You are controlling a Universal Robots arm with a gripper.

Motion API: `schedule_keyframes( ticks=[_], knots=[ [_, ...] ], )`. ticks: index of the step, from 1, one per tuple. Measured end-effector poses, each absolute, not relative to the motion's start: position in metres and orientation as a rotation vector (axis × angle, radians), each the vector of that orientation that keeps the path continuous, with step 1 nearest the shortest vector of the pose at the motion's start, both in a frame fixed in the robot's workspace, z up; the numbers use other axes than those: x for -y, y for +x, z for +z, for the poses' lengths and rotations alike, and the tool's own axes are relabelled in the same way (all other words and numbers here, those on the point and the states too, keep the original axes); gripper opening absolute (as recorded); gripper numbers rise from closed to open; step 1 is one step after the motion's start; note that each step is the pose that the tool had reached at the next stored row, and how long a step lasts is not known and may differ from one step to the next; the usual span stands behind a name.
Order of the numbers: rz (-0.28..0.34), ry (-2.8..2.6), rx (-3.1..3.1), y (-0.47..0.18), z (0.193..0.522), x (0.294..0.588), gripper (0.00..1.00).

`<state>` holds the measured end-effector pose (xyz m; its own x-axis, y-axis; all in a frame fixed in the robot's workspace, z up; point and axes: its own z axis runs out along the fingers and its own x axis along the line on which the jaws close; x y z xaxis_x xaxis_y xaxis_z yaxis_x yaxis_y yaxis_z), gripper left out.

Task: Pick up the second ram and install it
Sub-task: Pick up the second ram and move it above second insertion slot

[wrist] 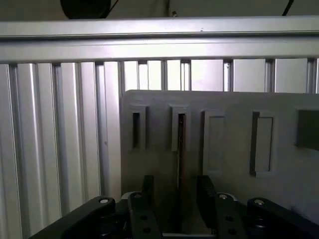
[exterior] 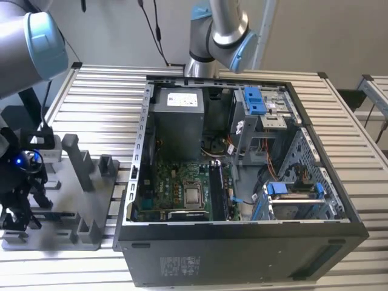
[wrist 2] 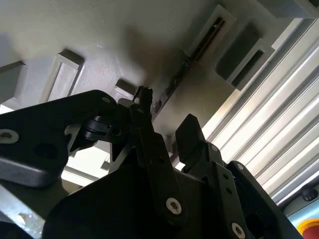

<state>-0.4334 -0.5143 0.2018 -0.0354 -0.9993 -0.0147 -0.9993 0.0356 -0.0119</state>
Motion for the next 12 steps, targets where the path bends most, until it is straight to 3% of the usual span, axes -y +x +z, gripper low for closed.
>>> schedule_keyframes(
  ticks=[12],
  knots=[
    [-0.014,-2.160,-2.237,-0.4333,0.1990,0.5126,0.48]
  ],
)
